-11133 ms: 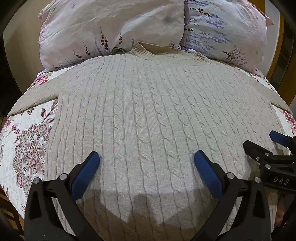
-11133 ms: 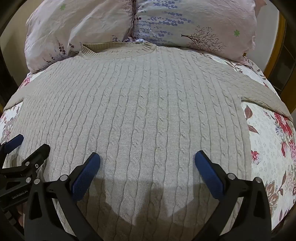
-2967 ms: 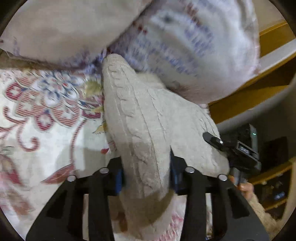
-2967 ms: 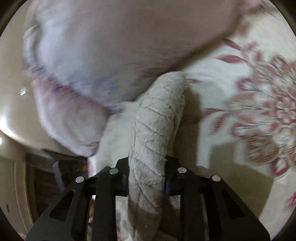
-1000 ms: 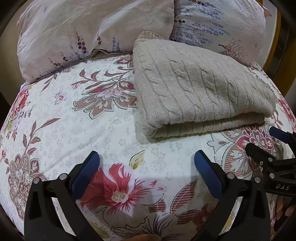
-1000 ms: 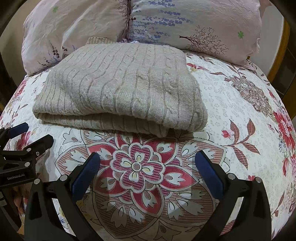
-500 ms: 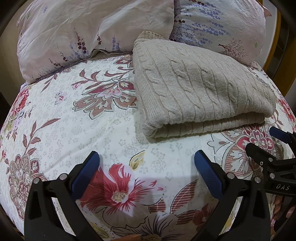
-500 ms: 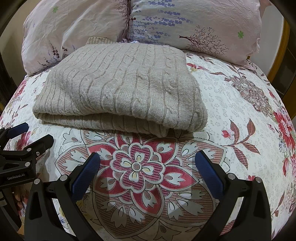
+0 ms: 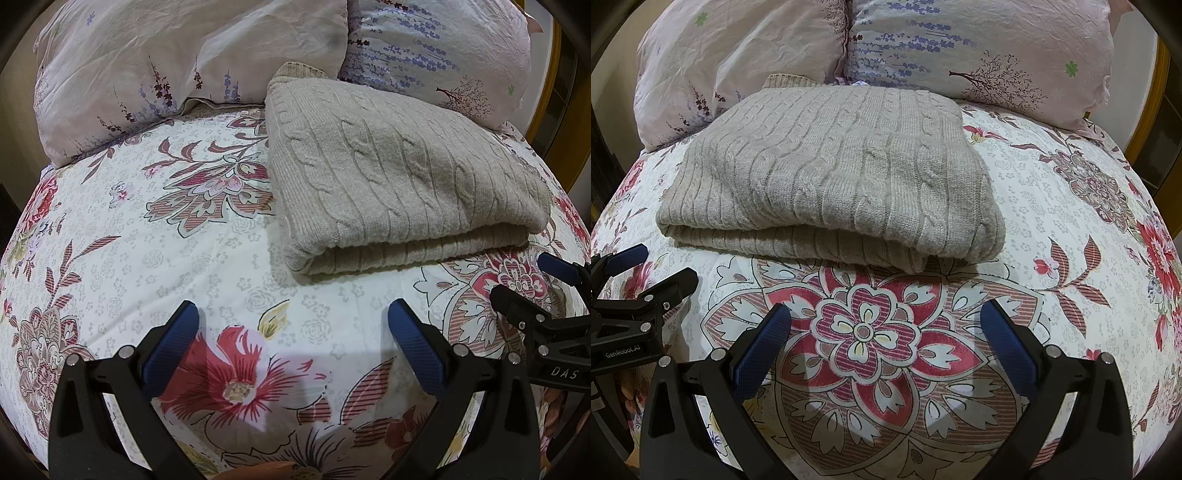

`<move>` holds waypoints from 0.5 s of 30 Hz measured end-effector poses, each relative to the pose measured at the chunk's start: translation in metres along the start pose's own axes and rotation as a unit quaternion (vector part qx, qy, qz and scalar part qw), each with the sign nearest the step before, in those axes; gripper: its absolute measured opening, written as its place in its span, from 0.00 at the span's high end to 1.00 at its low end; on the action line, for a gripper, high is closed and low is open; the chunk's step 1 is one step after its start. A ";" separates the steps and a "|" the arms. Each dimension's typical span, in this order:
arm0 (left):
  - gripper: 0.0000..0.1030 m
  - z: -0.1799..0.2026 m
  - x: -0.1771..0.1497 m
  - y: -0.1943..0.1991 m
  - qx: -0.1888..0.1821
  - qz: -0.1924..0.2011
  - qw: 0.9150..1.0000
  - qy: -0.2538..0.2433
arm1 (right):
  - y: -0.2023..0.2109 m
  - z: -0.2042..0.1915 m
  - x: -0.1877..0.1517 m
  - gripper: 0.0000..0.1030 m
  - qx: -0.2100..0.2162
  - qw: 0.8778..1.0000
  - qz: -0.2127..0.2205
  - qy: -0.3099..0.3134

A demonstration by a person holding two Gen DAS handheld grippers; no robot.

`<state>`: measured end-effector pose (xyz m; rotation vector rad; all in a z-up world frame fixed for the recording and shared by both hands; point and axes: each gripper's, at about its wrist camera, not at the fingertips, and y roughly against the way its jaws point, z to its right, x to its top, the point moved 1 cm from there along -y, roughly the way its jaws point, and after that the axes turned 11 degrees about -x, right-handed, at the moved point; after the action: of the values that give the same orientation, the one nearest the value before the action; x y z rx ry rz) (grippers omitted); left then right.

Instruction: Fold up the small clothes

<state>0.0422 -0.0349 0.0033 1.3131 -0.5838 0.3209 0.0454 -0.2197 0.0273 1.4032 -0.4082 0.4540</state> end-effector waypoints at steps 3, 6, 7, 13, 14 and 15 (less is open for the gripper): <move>0.02 0.000 0.000 0.000 0.000 0.000 1.000 0.000 | 0.000 0.000 0.000 0.01 0.000 1.000 0.000 0.000; 0.02 0.000 0.000 0.000 0.000 0.000 1.000 0.000 | 0.000 0.000 0.000 0.01 0.000 1.000 0.000 0.000; 0.02 0.000 0.000 0.000 0.000 0.000 1.000 0.000 | 0.000 0.000 0.000 0.01 0.000 1.000 0.000 0.000; 0.02 0.000 0.000 0.000 0.000 0.000 1.000 0.000 | 0.000 0.001 0.000 0.01 0.000 1.000 0.000 0.000; 0.02 0.000 0.000 0.000 0.000 0.000 1.000 0.000 | 0.000 0.000 0.000 0.01 0.000 1.000 0.000 0.000; 0.02 0.000 0.000 0.000 0.000 0.000 1.000 0.000 | 0.000 0.000 0.000 0.01 0.000 1.000 0.000 0.000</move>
<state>0.0422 -0.0346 0.0033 1.3136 -0.5833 0.3216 0.0452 -0.2195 0.0270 1.4030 -0.4092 0.4535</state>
